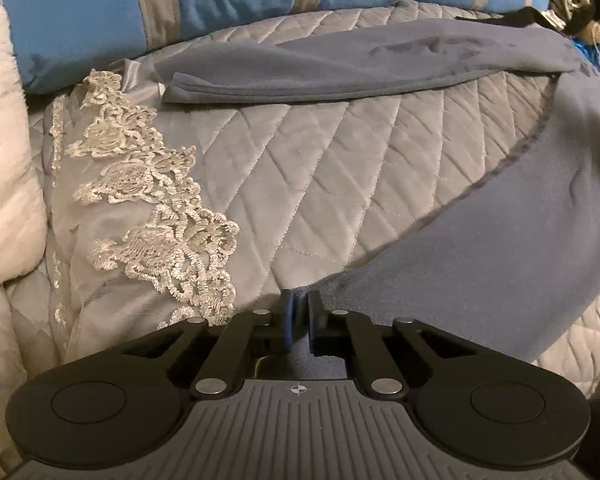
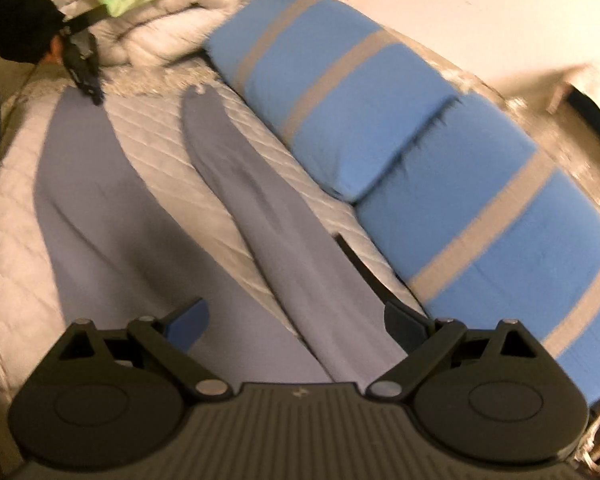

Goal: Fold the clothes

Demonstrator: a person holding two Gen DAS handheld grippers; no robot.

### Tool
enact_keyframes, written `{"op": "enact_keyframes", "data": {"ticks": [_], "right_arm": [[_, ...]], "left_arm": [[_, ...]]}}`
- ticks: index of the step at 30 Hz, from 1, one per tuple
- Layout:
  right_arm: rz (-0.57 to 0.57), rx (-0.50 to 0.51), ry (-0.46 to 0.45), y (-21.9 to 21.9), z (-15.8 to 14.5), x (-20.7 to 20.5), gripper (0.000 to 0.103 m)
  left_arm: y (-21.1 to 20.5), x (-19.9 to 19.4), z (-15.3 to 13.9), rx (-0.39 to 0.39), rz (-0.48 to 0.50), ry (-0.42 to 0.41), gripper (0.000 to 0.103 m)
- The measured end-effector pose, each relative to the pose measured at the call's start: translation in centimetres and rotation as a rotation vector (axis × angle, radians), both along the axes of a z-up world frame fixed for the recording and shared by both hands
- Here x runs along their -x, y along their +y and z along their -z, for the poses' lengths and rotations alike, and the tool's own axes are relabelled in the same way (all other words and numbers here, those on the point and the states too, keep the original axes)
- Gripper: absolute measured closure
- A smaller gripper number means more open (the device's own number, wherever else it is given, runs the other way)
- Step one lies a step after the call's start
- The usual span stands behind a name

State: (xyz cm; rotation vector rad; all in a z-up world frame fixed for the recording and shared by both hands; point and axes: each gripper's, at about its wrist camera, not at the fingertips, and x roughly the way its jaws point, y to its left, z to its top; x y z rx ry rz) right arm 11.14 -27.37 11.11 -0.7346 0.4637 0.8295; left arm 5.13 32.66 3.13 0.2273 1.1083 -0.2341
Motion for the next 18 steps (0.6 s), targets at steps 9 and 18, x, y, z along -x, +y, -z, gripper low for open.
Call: {"op": "enact_keyframes", "data": {"ticks": [9, 18], "right_arm": [[0.126, 0.143, -0.065, -10.8, 3.7, -0.7, 0.005], [0.125, 0.46, -0.18, -18.5, 9.7, 7.6, 0.006]], "left_arm": [[-0.6, 0.2, 0.1, -0.02, -0.087, -0.008, 0.097], [-0.2, 0.0, 0.0, 0.011, -0.163, 0.0, 0.097]]}}
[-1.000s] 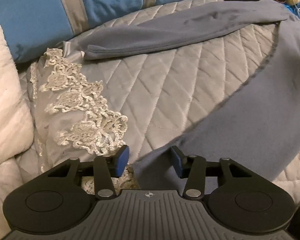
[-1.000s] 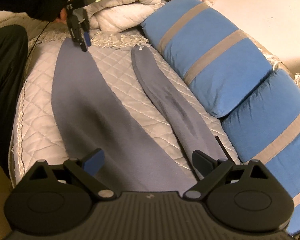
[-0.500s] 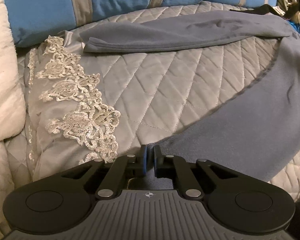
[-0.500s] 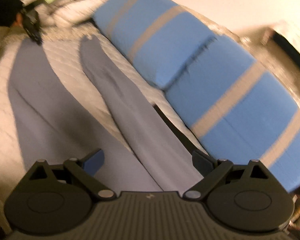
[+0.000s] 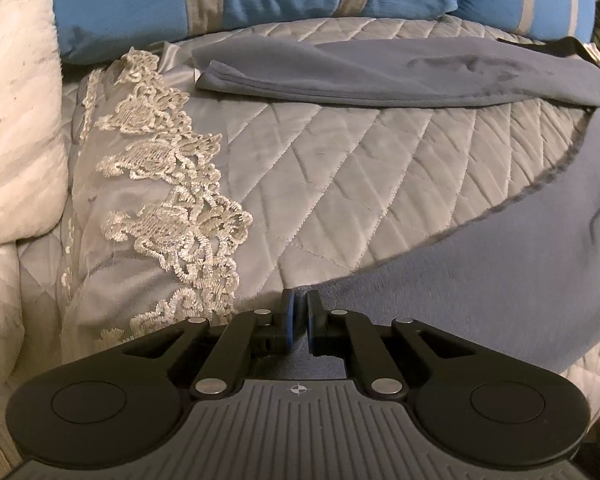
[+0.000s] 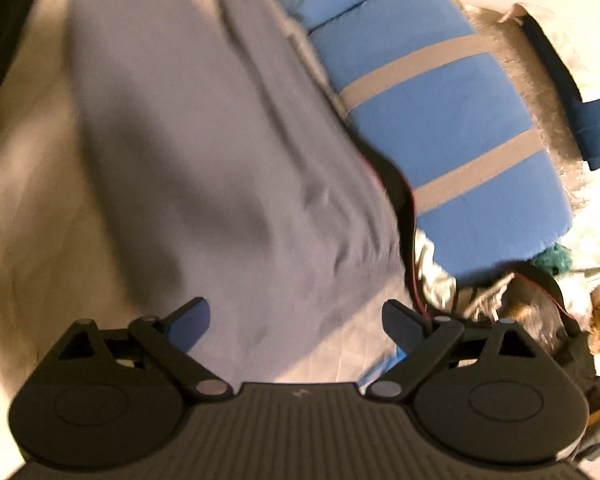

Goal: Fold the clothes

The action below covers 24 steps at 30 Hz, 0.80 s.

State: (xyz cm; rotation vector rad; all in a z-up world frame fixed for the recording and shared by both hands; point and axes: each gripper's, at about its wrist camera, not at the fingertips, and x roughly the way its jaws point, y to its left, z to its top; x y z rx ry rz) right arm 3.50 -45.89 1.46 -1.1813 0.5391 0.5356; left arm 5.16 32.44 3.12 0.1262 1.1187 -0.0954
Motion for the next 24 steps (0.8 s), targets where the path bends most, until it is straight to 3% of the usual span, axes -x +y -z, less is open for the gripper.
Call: {"op": "enact_keyframes", "data": {"ticks": [5, 10, 15, 20, 22, 24], "right_arm": [[-0.064, 0.238, -0.094, -0.7, 5.5, 2.9, 0.007], [-0.123, 0.36, -0.265, -0.8, 8.5, 3.5, 0.01], [-0.201, 0.405, -0.348, -1.4, 9.9, 4.1, 0.013], [-0.276, 0.513, -0.356, -2.1, 11.4, 4.4, 0.048], [-0.312, 0.528, -0.348, -2.1, 11.6, 4.7, 0.054], [-0.338, 0.531, -0.339, -1.9, 11.7, 4.7, 0.068]], "left_arm": [[0.4, 0.0, 0.0, 0.032, -0.051, 0.002, 0.097], [-0.1, -0.2, -0.1, 0.009, -0.064, 0.012, 0.097], [-0.6, -0.5, -0.1, -0.02, -0.064, 0.029, 0.097], [-0.8, -0.6, 0.0, -0.031, -0.069, 0.036, 0.097], [-0.8, -0.6, 0.0, -0.035, -0.071, 0.041, 0.097], [-0.9, -0.7, 0.0, -0.039, -0.073, 0.045, 0.097]]}}
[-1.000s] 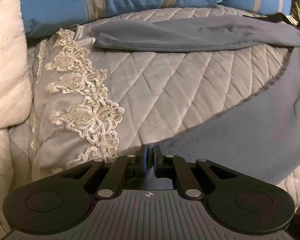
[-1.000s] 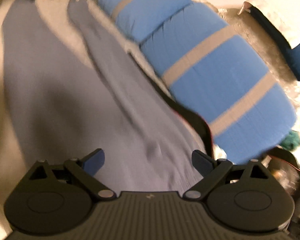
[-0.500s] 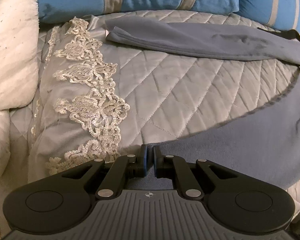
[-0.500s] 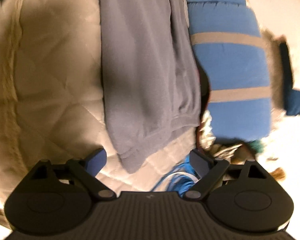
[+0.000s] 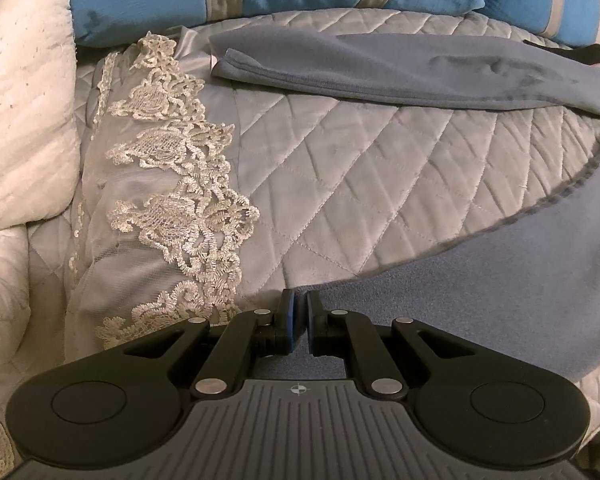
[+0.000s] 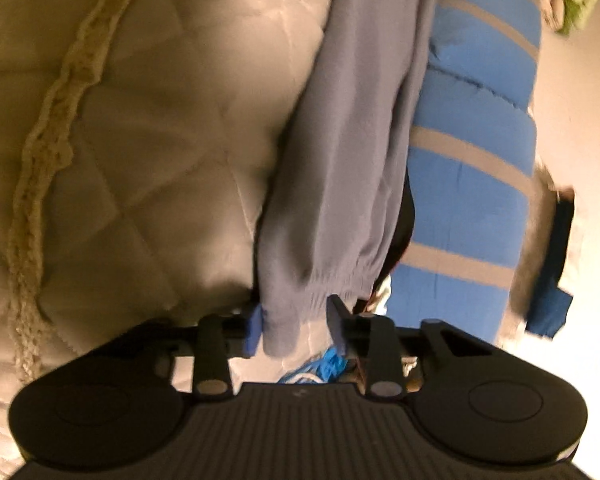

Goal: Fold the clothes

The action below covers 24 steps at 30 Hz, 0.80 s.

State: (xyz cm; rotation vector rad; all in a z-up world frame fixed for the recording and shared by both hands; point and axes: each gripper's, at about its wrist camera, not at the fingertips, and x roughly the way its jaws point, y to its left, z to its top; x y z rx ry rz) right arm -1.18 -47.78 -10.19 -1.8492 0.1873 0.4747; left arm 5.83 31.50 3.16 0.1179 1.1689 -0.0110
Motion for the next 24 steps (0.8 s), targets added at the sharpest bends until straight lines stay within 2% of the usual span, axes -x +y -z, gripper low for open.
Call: {"op": "enact_keyframes", "data": {"ticks": [1, 9, 24], "right_arm": [[0.0, 0.001, 0.006, 0.1, 0.1, -0.1, 0.096], [0.068, -0.07, -0.044, -1.5, -1.1, 0.0, 0.098], [0.08, -0.033, -0.003, -3.4, -1.4, 1.0, 0.098]], "left_arm": [[-0.1, 0.0, 0.0, -0.003, -0.001, 0.001, 0.097], [0.4, -0.1, -0.3, 0.027, -0.052, 0.011, 0.097], [-0.1, -0.3, -1.2, 0.033, -0.052, 0.018, 0.097]]}}
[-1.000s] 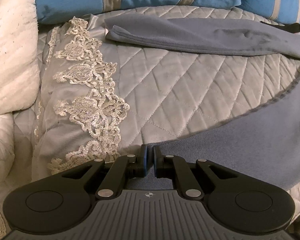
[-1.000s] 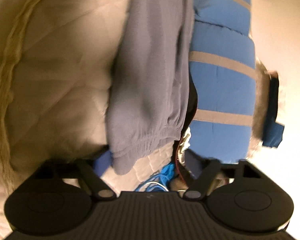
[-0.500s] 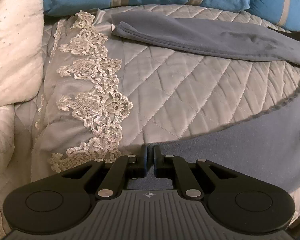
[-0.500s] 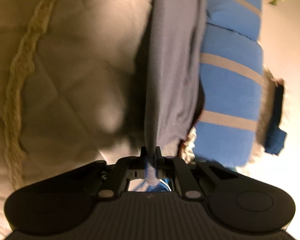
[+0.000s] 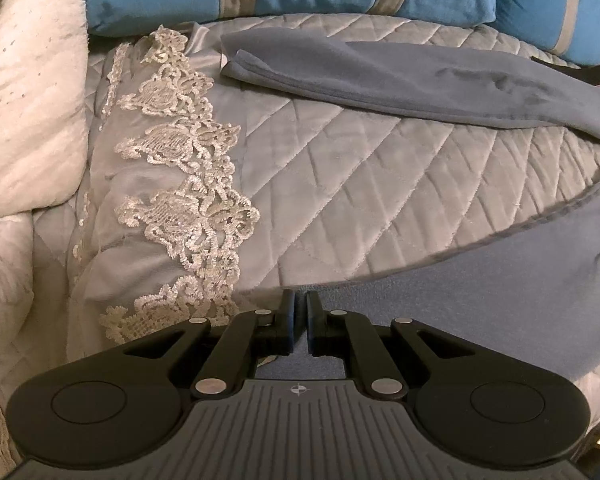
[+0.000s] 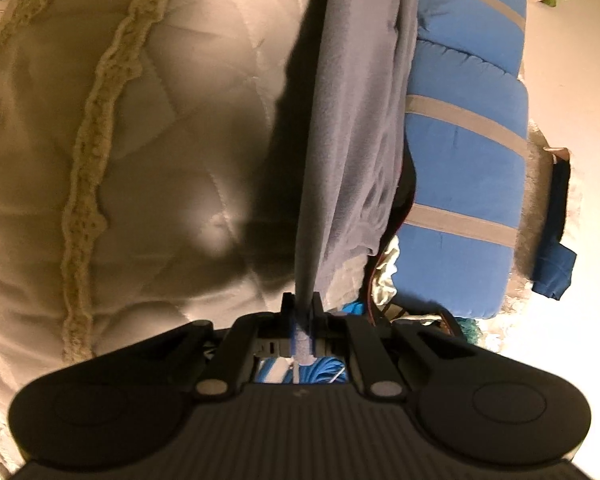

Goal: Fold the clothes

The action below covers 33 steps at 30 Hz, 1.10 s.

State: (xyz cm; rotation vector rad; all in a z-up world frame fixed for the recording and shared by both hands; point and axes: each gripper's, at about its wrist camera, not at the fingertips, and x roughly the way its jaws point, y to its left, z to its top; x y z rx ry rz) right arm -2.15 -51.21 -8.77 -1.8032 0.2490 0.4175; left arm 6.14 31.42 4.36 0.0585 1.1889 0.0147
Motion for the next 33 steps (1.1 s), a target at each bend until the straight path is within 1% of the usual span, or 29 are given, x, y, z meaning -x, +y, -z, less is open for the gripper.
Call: {"op": "enact_keyframes", "data": {"ticks": [7, 10, 12, 13, 14, 15, 16, 17, 18, 20, 22, 25, 26, 28, 30, 31, 32, 33], "right_arm": [[0.015, 0.007, 0.018, 0.5, 0.2, 0.7, 0.098], [0.028, 0.004, 0.025, 0.7, 0.3, 1.0, 0.097], [0.038, 0.005, 0.036, 0.8, 0.2, 1.0, 0.094], [0.043, 0.0, 0.047, 0.9, 0.0, 1.0, 0.068], [0.052, -0.005, 0.058, 0.9, -0.1, 1.0, 0.054], [0.064, -0.021, 0.06, 0.8, -0.4, 1.1, 0.049], [0.08, -0.052, 0.058, 0.6, -1.0, 0.9, 0.035], [0.1, -0.087, 0.058, 0.5, -1.6, 0.7, 0.024], [0.129, -0.13, 0.073, 0.4, -2.4, 0.4, 0.021], [0.21, -0.231, 0.137, 0.2, -4.2, -0.5, 0.012], [0.286, -0.34, 0.199, 0.0, -5.8, -1.6, 0.01], [0.383, -0.515, 0.276, 0.0, -8.2, -3.6, 0.01], [0.418, -0.593, 0.303, 0.1, -9.1, -4.4, 0.01], [0.498, -0.807, 0.367, 0.0, -11.1, -6.3, 0.01], [0.57, -1.008, 0.405, -0.1, -12.5, -8.4, 0.012], [0.6, -1.094, 0.422, -0.2, -12.8, -9.5, 0.014], [0.627, -1.165, 0.435, -0.2, -12.9, -10.6, 0.021], [0.651, -1.231, 0.444, -0.2, -12.9, -11.7, 0.025]], "left_arm": [[-0.9, -0.5, 1.0, -0.063, 0.041, 0.018, 0.097], [-0.7, -0.5, 0.9, -0.064, 0.037, 0.024, 0.094], [-0.4, -0.5, 0.6, -0.057, 0.021, 0.026, 0.092], [-0.4, -0.6, 0.5, -0.065, 0.014, 0.027, 0.086], [-0.4, -0.5, 0.3, -0.08, 0.003, 0.026, 0.078], [-0.6, -0.5, 0.1, -0.101, -0.009, 0.02, 0.073], [-0.7, -0.5, -0.2, -0.126, -0.02, 0.01, 0.063], [-1.0, -0.5, -0.5, -0.144, -0.027, -0.003, 0.056], [-1.3, -0.4, -1.0, -0.149, -0.022, -0.023, 0.053], [-2.1, -0.4, -2.0, -0.146, 0.008, -0.065, 0.046], [-3.5, -0.5, -3.1, -0.15, 0.05, -0.1, 0.043], [-6.4, -1.0, -4.7, -0.166, 0.121, -0.155, 0.041], [-7.4, -1.2, -5.2, -0.167, 0.139, -0.175, 0.041], [-9.7, -1.6, -6.2, -0.157, 0.169, -0.226, 0.041], [-12.0, -1.8, -7.0, -0.136, 0.199, -0.276, 0.041], [-13.2, -1.8, -7.3, -0.126, 0.214, -0.3, 0.04], [-14.5, -1.9, -7.6, -0.116, 0.229, -0.324, 0.039], [-15.6, -2.0, -7.7, -0.107, 0.24, -0.345, 0.039]]}}
